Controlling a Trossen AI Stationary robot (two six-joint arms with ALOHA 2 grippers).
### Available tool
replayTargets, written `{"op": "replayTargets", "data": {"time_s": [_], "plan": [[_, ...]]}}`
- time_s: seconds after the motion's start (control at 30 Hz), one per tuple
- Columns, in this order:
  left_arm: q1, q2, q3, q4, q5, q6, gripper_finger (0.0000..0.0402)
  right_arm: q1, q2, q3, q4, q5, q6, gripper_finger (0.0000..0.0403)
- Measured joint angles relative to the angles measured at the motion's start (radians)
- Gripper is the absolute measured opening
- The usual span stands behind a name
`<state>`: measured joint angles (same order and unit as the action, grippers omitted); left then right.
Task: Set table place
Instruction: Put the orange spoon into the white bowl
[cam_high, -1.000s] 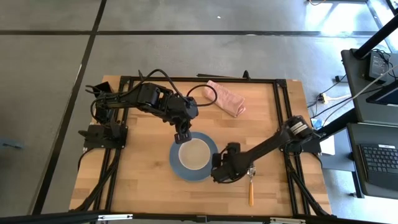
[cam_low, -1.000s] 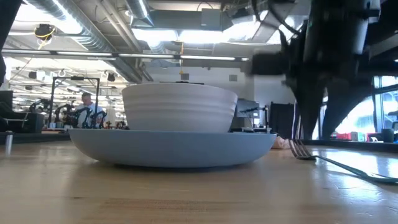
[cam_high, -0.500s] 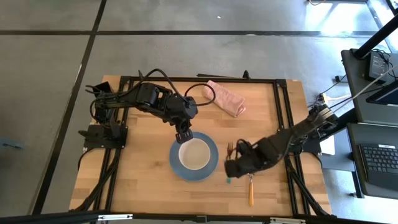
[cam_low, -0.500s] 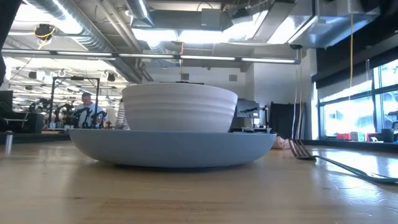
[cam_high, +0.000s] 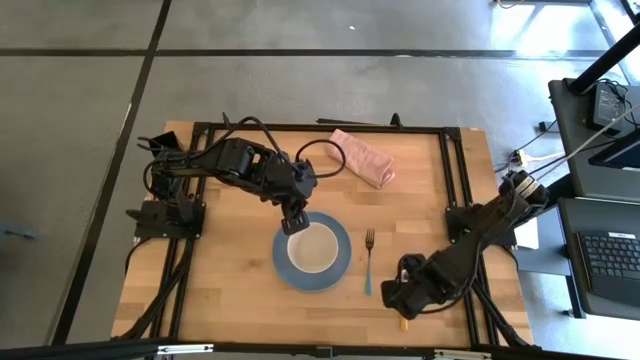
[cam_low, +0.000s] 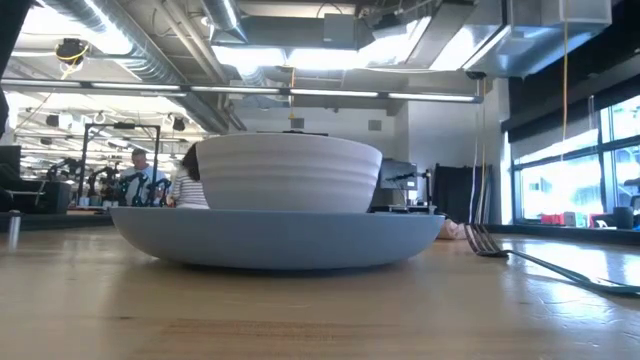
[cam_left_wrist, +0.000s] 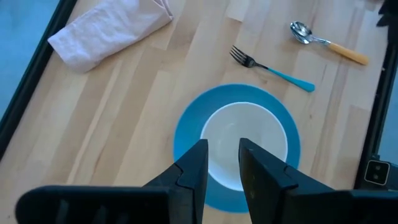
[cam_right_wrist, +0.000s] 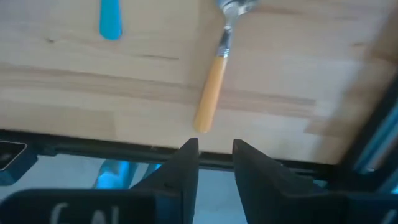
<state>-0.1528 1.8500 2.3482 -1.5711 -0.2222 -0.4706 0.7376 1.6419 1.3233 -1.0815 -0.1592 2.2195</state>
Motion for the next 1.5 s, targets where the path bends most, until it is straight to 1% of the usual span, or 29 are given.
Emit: {"op": "replayTargets", "data": {"time_s": [0.2,0.37,0.5,0.6,0.87,0.97,1.07,1.2,1.33,1.5], "plan": [[0.0,0.0,0.0,0.0,-0.001,-0.017,0.0082,0.0,0.021,-0.133,0.163,0.005,0.013,0.0101],[0.0,0.0,0.0,0.0,-0.001,-0.021,0.0082,0.0,0.066,-0.245,0.307,0.006,0.022,0.0101],[0.001,0.0,0.0,0.0,0.0,-0.021,0.0082,-0.001,0.1,-0.293,0.328,0.02,0.024,0.0101],[0.002,0.0,0.0,0.0,0.001,-0.021,0.0082,-0.003,0.118,-0.301,0.331,0.037,0.024,0.0101],[0.003,0.0,0.0,0.0,0.003,-0.021,0.0082,-0.007,0.177,-0.297,0.353,0.039,0.023,0.0101],[0.003,0.0,0.0,0.0,0.003,-0.021,0.0082,-0.006,0.192,-0.296,0.348,0.064,0.022,0.0101],[0.003,0.0,0.0,0.0,0.003,-0.021,0.0082,-0.005,0.201,-0.295,0.336,0.088,0.023,0.0088],[0.003,0.0,0.0,0.0,0.003,-0.024,0.0082,-0.003,0.203,-0.292,0.313,0.133,0.01,0.0046],[0.003,0.0,0.0,0.0,0.003,-0.025,0.0082,0.001,0.203,-0.292,0.305,0.201,0.007,0.0042],[0.005,0.0,0.0,0.0,0.003,-0.051,0.0082,-0.002,0.212,-0.26,0.249,0.246,-0.018,0.0042]]}}
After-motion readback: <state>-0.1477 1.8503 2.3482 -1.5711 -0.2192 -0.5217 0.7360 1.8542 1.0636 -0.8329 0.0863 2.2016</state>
